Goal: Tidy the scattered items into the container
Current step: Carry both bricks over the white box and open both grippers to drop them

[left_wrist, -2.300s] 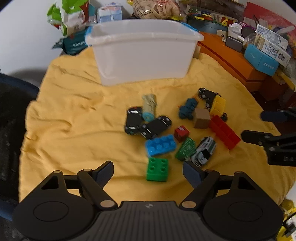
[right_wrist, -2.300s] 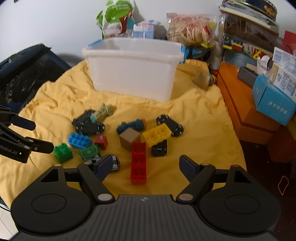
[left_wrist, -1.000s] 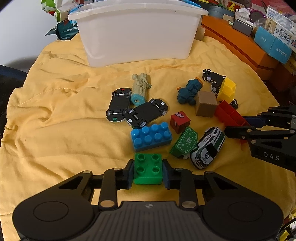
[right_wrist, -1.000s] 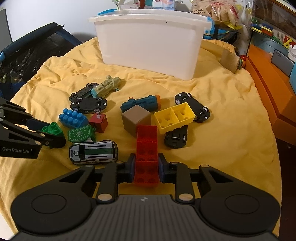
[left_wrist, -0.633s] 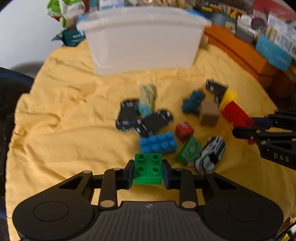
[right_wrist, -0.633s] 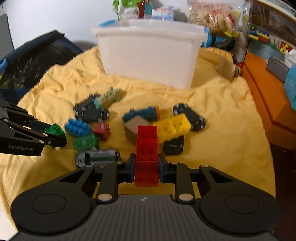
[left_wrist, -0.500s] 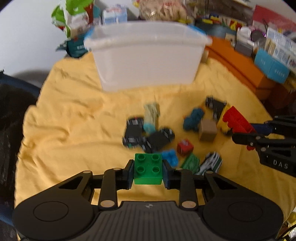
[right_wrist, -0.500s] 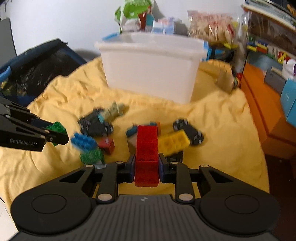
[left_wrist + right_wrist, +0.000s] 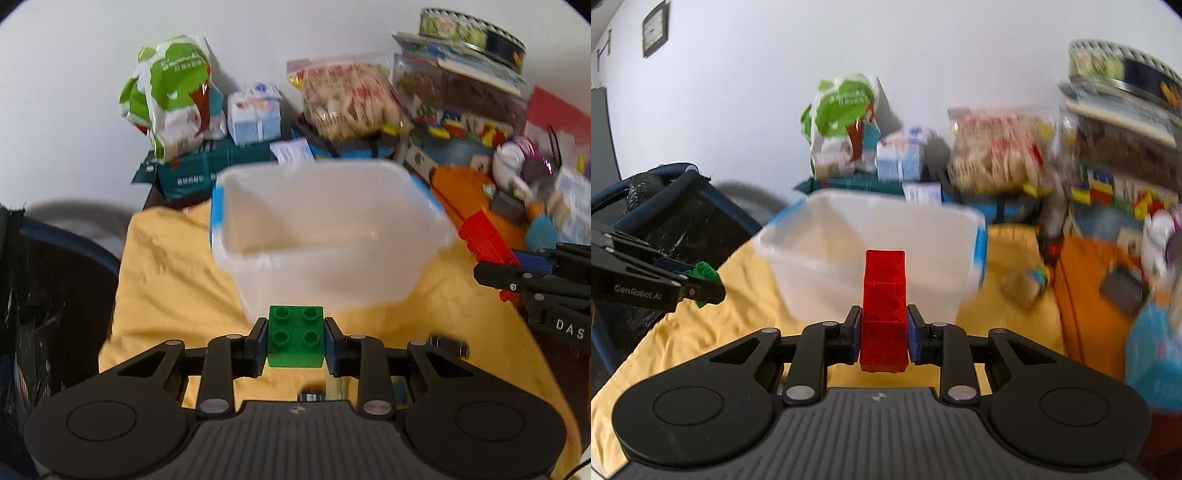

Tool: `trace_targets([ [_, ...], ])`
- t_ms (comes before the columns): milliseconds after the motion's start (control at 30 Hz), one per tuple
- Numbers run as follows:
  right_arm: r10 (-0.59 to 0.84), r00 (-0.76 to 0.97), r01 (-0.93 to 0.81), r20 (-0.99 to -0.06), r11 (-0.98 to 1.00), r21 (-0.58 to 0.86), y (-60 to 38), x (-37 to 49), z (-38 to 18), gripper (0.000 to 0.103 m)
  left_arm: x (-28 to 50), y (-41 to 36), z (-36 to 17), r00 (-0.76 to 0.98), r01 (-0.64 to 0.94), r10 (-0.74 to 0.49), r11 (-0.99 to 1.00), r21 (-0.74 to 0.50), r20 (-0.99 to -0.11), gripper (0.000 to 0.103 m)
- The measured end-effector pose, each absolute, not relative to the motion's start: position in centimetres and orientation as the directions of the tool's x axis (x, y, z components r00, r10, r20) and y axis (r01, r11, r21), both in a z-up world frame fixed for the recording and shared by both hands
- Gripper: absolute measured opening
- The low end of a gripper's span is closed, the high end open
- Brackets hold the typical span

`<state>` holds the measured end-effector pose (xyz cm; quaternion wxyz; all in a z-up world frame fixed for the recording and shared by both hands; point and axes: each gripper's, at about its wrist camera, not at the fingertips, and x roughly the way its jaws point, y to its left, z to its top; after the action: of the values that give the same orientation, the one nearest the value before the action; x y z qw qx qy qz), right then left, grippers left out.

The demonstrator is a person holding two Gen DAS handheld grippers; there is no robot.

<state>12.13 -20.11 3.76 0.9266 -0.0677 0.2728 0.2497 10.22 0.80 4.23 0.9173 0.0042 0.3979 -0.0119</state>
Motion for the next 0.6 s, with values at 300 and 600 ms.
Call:
trace_targets([
  [300,0.412,0.694,-0.488,-0.591,0.872,0.035,-17.8,18.9,6.3,0.027,17.8,1.2,7.3,0.694,-0.009,-0.014,1.0,-0.028,-0.72,0.034],
  [600,0.359,0.615,-0.445,-0.702,0.893,0.067,-15.8,24.4,3.0,0.027,23.7,1.1,4.0,0.615,-0.04,0.011,0.999,-0.018,-0.789,0.034],
])
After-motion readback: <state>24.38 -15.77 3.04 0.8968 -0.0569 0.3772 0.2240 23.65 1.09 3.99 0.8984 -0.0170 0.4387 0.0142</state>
